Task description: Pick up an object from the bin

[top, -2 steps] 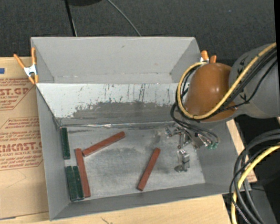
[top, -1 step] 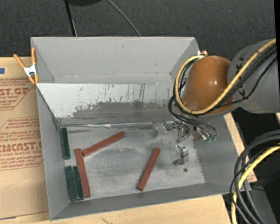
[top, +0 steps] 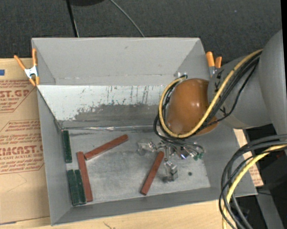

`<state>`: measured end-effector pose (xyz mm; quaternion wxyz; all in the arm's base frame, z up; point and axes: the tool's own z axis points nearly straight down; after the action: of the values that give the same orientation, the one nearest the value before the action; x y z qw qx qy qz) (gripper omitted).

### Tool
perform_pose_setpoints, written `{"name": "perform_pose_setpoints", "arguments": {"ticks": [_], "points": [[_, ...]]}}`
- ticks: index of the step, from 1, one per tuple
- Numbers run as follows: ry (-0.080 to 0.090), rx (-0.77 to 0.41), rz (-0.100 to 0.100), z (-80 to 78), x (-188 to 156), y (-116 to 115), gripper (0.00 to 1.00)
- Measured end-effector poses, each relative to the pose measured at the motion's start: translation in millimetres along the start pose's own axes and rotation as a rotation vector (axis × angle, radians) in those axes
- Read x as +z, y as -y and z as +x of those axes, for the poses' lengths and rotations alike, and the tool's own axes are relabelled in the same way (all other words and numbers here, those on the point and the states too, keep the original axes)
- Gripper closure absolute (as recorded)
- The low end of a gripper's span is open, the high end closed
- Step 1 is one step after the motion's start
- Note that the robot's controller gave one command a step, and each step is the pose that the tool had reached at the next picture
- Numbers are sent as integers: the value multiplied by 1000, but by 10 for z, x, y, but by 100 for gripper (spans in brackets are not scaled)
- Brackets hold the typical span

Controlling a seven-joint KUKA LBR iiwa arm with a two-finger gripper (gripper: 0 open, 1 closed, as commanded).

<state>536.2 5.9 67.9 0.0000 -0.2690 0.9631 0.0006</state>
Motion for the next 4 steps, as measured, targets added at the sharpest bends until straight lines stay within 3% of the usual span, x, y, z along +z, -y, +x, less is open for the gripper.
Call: {"name": "perform_pose_setpoints", "arguments": {"ticks": [1, 4], "points": [[0, -173, 0, -102, -24, 49, 100], [-2, -173, -2, -93, -168, 37, 100]]}}
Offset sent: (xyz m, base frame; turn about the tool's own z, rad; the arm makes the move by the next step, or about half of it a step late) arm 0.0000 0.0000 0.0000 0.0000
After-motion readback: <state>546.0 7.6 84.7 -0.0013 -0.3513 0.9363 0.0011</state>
